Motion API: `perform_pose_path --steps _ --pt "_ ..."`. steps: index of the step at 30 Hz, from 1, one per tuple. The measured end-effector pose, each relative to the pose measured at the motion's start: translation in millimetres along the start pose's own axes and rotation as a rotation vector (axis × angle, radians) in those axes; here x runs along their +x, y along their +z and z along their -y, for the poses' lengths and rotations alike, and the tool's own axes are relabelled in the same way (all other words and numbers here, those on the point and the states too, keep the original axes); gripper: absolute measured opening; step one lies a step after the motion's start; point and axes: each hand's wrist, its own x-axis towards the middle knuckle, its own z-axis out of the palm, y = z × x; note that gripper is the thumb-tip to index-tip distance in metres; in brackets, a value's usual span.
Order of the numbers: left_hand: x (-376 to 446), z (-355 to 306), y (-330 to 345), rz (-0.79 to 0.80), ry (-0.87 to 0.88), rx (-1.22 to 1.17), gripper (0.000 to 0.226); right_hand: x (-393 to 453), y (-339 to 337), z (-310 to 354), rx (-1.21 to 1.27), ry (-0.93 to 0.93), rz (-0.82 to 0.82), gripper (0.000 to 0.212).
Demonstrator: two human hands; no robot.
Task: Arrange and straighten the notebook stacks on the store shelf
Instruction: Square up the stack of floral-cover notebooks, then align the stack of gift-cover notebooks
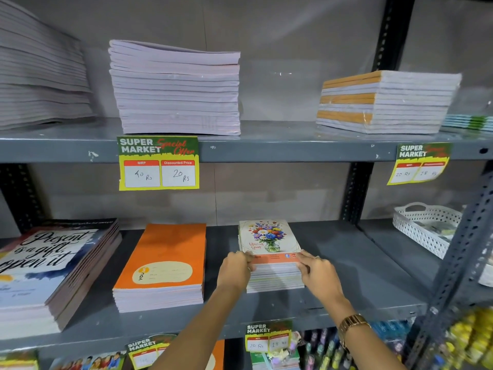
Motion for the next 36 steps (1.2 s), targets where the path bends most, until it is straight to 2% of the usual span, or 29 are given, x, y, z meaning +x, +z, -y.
perform_pose_path --steps 5,8,14,18,21,28,36 --pt "-4.3 7.8 -13.5 0.033 0.062 -0.075 0.052 -4.2 0.7 15.1 -0.093 -0.032 -0.172 0.034" --pt "-6.3 27.0 -32.0 -0.033 0.067 -0.095 0.063 -4.2 8.3 30.4 -0.065 -0.064 -0.231 0.040" --pt "-22.1 91.2 -72.2 -0.111 0.028 0.003 0.058 -6.5 27.8 96.7 -0.073 -0.248 -0.278 0.040" --pt "-39.8 144.5 -108.6 -0.217 0.009 0.246 0.057 -8.6 44.2 157.7 -0.003 -0.370 -0.240 0.045" --pt "-52.0 183.5 -135.5 -0.263 -0.027 0.364 0.062 -13.3 56.6 199.7 -0.064 -0.470 -0.216 0.052" --pt "-88.8 269.0 -183.0 -0.293 -0.126 0.452 0.063 -38.6 92.5 297.6 -0.095 -0.616 -0.131 0.058" --pt "-118.5 342.7 -223.1 -0.262 -0.164 0.379 0.056 -60.0 136.7 391.2 -0.045 -0.705 -0.002 0.060"
